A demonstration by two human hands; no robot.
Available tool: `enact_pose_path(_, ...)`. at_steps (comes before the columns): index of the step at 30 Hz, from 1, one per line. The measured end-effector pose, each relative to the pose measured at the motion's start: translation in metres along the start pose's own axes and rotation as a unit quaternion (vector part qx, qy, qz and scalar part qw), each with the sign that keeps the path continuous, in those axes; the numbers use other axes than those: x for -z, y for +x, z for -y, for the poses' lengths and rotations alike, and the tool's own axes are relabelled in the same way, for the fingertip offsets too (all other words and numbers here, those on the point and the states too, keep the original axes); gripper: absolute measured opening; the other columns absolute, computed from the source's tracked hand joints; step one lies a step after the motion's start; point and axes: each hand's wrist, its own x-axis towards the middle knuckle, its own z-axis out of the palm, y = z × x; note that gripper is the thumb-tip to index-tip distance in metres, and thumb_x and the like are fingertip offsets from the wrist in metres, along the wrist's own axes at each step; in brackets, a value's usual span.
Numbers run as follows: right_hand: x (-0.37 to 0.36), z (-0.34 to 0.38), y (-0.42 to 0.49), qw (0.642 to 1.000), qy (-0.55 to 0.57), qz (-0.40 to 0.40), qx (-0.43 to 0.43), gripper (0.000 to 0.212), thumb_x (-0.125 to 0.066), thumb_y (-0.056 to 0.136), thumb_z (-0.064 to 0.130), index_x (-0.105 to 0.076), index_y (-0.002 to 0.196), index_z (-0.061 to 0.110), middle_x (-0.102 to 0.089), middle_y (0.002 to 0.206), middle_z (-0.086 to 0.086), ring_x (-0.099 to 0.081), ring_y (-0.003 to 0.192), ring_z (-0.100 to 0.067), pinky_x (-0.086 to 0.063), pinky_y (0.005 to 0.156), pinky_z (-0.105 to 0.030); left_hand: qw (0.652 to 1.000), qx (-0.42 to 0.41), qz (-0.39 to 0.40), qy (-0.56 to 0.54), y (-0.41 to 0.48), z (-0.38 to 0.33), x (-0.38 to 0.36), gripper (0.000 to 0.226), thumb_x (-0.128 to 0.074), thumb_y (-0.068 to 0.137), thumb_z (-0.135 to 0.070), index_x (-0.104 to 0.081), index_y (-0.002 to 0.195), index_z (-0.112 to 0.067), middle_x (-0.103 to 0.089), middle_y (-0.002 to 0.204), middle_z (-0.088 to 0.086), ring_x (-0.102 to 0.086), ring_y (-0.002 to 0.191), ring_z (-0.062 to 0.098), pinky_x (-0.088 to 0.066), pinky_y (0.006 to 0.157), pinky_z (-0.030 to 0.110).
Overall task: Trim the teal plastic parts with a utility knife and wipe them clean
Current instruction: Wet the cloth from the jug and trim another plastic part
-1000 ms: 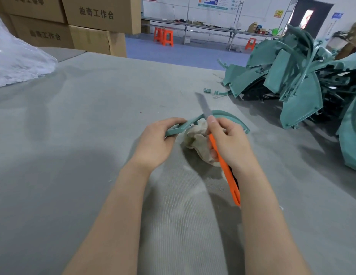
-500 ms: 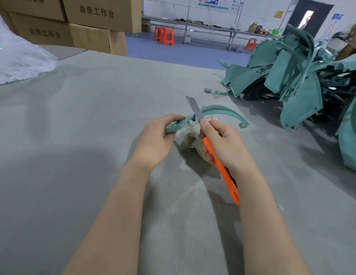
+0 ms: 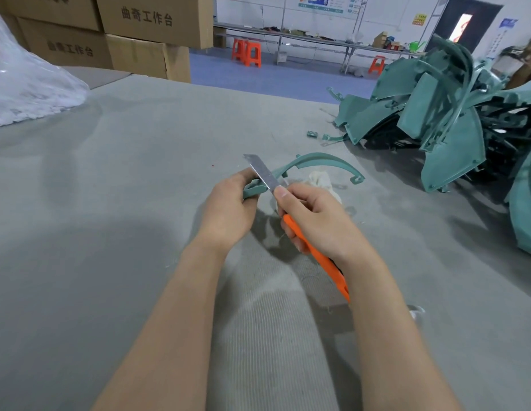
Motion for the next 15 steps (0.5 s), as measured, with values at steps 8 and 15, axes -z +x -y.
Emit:
enact_pose_path(8, -0.013, 0.004, -0.001, 0.999, 0.031, 0.030, 0.020, 0.035, -0.049, 0.101, 0.033, -0.052, 0.071, 0.016, -0.048, 0.052, -0.004, -0.042, 0.039, -0.016, -0.032, 0.040, -0.022, 0.996, 0.029, -0.004, -0.081, 0.001, -0.008, -0.001, 0.031, -0.046, 0.093, 0.002, -0.065, 0.107, -0.017, -0.068, 0.095, 0.001, -0.062, 0.091, 0.021, -0.049, 0.081, 0.031)
enact_pose_path(15, -0.008, 0.004, 0.004, 0.986, 0.051, -0.148, 0.055, 0.032, -0.077, 0.079, 0.039, -0.059, 0.098, 0.021, -0.058, 0.065, 0.002, -0.050, 0.052, -0.015, -0.044, 0.058, -0.033, 0.983, -0.022, -0.105, 0.151, -0.007, -0.022, -0.008, 0.045, -0.046, 0.089, -0.001, -0.054, 0.129, -0.019, -0.058, 0.130, 0.000, -0.051, 0.120, 0.026, -0.037, 0.102, 0.042)
